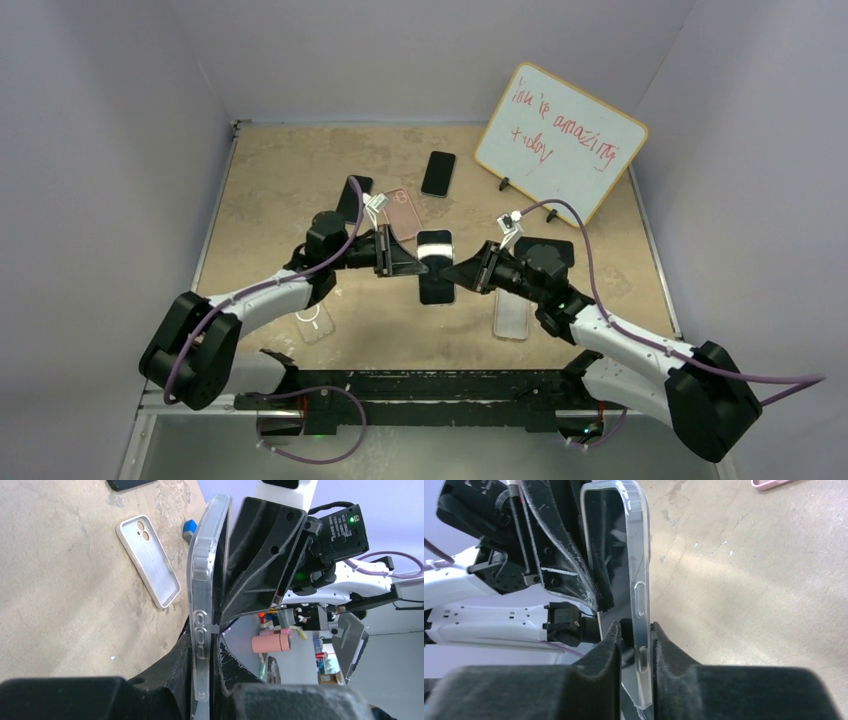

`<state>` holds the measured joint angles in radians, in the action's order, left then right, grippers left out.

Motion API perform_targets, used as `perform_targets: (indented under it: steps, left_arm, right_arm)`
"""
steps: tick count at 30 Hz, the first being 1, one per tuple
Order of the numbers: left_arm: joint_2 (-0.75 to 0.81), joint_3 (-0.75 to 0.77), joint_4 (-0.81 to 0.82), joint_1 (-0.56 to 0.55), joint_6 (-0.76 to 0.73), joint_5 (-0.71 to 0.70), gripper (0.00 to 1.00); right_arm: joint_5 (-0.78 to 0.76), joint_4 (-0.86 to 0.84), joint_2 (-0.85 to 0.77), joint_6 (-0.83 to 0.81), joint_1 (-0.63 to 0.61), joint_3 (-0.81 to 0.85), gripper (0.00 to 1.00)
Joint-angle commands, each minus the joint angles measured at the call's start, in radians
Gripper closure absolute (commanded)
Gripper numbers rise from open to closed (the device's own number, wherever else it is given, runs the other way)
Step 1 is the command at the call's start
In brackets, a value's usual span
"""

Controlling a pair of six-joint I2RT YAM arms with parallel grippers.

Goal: Put the phone into the phone case

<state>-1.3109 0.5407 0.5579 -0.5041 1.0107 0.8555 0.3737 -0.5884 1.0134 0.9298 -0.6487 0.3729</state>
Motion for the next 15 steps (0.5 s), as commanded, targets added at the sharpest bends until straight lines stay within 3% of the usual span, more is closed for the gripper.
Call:
perform_targets:
  steps: [1, 3, 8, 9, 12, 15]
  left_arm:
    - [-0.016, -0.005, 0.121, 0.004, 0.037, -0.038, 1.0]
    - [-0.025, -0.005, 0.103, 0.004, 0.032, -0.049, 1.0]
    - [-0.044, -0.018, 0.1, 0.004, 0.029, -0.06, 1.0]
    - [-0.046, -0.02, 0.092, 0.005, 0.028, -0.065, 1.0]
    - [-0.054, -0.021, 0.059, 0.015, 0.021, -0.08, 1.0]
    - [-0.069, -0.025, 0.031, 0.026, 0.003, -0.097, 1.0]
  right_arm:
    - [0.016, -0.069, 0.009, 0.023, -0.009, -0.005, 0.93]
    - [0.014, -0.071, 0.017, 0.028, -0.009, -0.007, 1.0]
    - [0.003, -0.052, 0.025, 0.034, -0.008, -0.003, 1.0]
    - [-0.003, -0.04, 0.022, 0.034, -0.006, 0.0, 0.94]
    - [-0.044, 0.024, -0.004, 0.027, -0.006, 0.009, 0.55]
    - [-0.103, 0.117, -0.051, 0.013, -0.007, 0.02, 0.27]
